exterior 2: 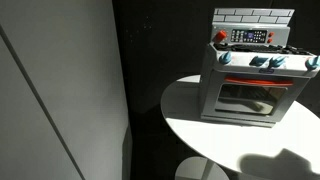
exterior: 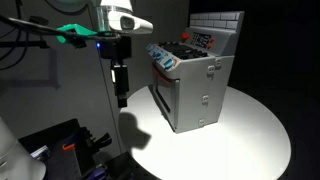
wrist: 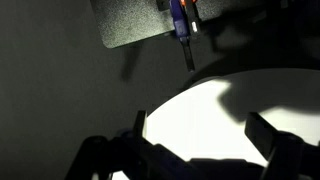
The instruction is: Tap the top button on the control panel of the stove twice
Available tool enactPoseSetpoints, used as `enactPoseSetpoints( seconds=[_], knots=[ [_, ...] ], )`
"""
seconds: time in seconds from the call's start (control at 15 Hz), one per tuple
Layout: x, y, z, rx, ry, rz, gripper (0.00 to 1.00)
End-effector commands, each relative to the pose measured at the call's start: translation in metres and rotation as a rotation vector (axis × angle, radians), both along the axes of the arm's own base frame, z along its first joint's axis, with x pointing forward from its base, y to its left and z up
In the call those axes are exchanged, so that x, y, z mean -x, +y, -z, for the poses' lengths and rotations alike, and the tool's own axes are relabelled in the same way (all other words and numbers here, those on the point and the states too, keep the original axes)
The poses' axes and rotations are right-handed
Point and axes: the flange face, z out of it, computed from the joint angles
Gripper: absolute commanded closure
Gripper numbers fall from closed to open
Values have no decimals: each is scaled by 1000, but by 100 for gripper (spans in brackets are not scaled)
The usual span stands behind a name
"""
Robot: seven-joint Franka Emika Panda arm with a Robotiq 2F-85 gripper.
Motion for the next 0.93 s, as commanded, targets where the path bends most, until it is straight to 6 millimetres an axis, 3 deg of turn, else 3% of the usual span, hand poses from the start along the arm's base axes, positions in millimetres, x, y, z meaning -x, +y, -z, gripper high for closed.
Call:
enactPoseSetpoints(
  seconds=[0.0,0.47,0.87],
  knots=[
    [0,0,0,0,0,0,0],
    [-11,-1,-7,-14,-14,10,0],
    [-32,-3,-27,-18,-83,20,0]
  ],
)
